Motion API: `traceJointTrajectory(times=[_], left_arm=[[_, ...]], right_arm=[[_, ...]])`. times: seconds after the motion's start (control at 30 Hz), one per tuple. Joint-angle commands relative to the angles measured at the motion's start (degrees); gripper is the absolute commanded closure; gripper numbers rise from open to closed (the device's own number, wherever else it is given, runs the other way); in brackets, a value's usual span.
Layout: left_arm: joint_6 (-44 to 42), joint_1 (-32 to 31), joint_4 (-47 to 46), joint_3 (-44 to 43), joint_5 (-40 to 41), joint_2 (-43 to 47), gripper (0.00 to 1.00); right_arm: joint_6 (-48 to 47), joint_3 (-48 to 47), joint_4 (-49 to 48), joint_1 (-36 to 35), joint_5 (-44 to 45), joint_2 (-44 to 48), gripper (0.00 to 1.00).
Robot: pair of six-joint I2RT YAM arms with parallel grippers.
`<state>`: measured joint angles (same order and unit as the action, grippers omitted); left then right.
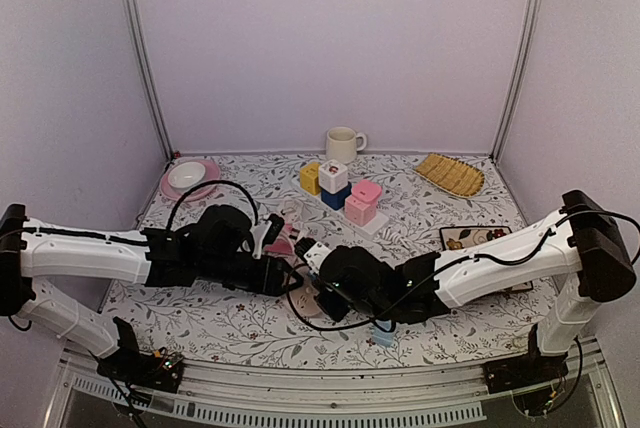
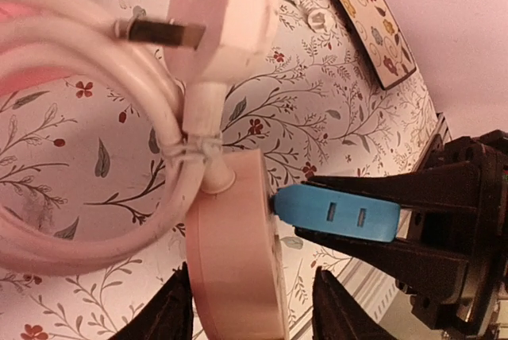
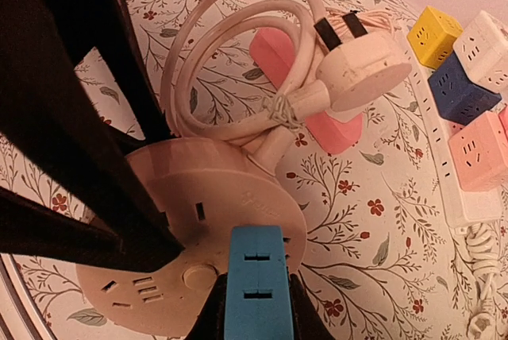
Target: Pull the plug off the socket
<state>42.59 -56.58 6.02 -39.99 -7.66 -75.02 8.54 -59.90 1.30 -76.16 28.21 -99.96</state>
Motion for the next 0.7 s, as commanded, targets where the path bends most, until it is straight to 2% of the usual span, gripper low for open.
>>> traceJointTrajectory(times=[0.0, 0.27, 0.37, 0.53, 0.6, 0.67], left_arm=[[2.07, 0.65, -5.38, 1.74, 0.54, -0.62, 0.47], [4.18, 0.56, -6.23, 3.23, 1.10, -0.62, 0.39], [5.44, 0.61, -6.39, 4.23, 3.29, 0.19, 0.43], [6.78, 0.84, -7.32, 5.02, 6.47, 1.51, 0.66], [6.82, 1.10, -7.77, 5.22, 6.46, 1.55, 0.85], [6.72, 1.20, -7.02, 5.11, 6.84, 1.15, 1.00]], right_arm=[[6.36, -4.12, 0.01, 2.36, -2.28, 0.40, 0.97], [10.89, -12.01, 6.69, 3.74, -3.58, -2.78, 0.97], [11.53, -12.64, 6.49, 3.69, -5.74, -2.61, 0.97], [13.18, -12.51, 6.33, 3.69, -7.77, -1.72, 0.97], [13.43, -12.00, 5.87, 3.78, -8.51, -1.17, 0.97], [13.44, -11.21, 5.65, 3.97, -9.24, -0.47, 0.97]])
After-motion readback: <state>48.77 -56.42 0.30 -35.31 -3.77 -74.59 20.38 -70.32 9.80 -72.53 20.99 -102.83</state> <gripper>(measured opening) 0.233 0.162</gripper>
